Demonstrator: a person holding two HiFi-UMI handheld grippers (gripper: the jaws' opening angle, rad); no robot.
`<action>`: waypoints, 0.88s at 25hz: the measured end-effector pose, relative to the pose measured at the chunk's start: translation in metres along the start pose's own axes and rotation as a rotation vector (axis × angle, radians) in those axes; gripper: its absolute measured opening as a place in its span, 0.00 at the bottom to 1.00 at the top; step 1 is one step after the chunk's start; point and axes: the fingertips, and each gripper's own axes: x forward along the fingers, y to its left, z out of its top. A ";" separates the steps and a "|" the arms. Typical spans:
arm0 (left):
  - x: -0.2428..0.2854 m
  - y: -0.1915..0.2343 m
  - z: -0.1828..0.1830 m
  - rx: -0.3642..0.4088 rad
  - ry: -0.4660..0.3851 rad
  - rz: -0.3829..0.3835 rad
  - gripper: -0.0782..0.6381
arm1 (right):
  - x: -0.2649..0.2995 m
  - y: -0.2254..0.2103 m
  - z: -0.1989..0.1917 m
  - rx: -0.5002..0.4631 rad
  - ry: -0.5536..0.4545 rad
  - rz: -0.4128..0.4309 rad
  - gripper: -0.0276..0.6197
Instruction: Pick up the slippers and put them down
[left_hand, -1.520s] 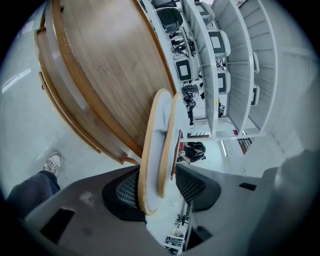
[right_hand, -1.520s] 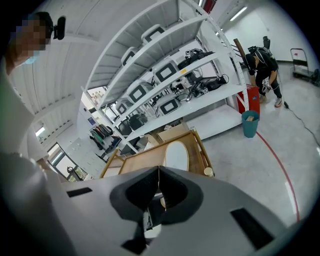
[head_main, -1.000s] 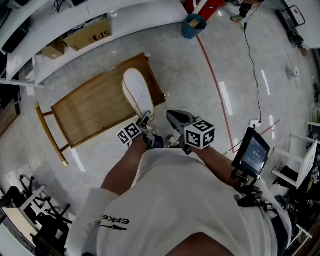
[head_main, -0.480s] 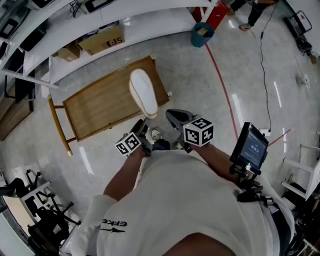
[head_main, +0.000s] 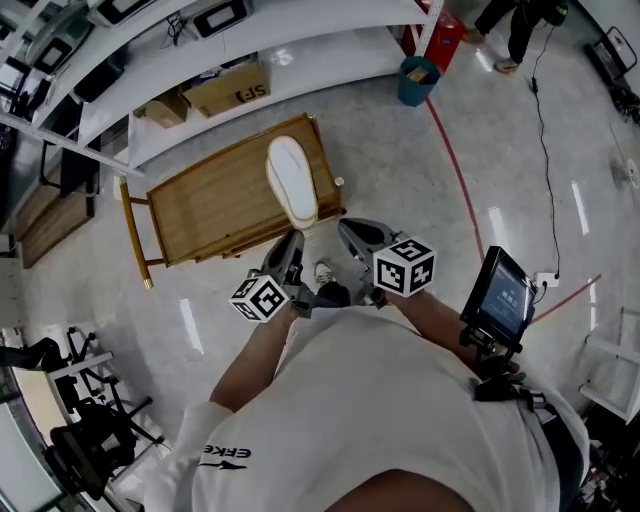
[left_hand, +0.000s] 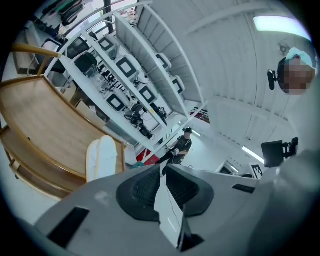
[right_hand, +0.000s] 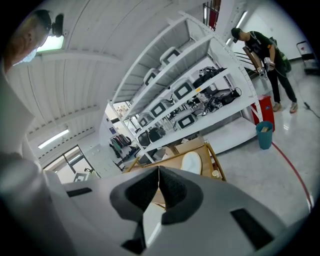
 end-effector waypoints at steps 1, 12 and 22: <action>-0.001 -0.011 -0.001 0.005 -0.009 -0.008 0.16 | -0.007 0.001 0.000 0.003 -0.009 0.005 0.05; -0.034 -0.090 -0.020 0.093 -0.085 0.021 0.11 | -0.068 0.021 -0.011 0.020 -0.020 0.099 0.05; -0.060 -0.111 -0.010 0.226 -0.093 0.074 0.11 | -0.084 0.054 -0.008 -0.016 -0.029 0.157 0.05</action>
